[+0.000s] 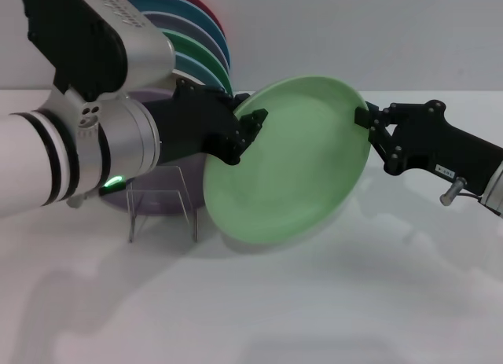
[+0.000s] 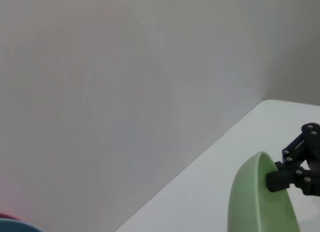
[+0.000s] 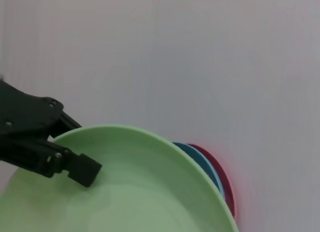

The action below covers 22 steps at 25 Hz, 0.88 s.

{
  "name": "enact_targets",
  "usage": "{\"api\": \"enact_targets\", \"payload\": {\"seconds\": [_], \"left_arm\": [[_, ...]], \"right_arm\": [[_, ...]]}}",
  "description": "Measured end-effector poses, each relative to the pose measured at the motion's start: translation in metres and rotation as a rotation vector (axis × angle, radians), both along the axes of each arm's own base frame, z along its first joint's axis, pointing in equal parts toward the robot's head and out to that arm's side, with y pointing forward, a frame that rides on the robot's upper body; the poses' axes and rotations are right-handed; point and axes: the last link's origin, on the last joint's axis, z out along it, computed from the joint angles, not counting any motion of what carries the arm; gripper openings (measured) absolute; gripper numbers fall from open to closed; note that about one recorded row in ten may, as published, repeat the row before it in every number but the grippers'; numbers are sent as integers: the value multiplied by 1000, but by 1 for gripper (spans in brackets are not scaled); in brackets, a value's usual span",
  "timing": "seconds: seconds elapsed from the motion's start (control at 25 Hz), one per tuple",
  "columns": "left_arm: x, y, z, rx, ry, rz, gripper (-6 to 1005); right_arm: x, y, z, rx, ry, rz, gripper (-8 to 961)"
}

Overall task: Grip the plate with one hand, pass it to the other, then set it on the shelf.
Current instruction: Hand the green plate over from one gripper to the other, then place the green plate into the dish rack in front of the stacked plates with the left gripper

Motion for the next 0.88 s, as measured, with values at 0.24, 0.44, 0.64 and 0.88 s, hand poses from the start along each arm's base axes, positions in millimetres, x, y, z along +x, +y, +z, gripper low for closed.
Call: {"api": "enact_targets", "payload": {"seconds": [0.24,0.44,0.64,0.88], "left_arm": [[5,-2,-5,14,45,-49,193],[10,-2,-4,40,47,-75,100],[11,-1,-1,64,40,-92,73],[13,-3,2,83,30,-107,74]], "right_arm": [[4,-5,2,3,6,-5,115],[5,-16,4,15,29,38,117],[8,-34,9,53,95,80,118],[25,-51,30,147,268,22,187]]}}
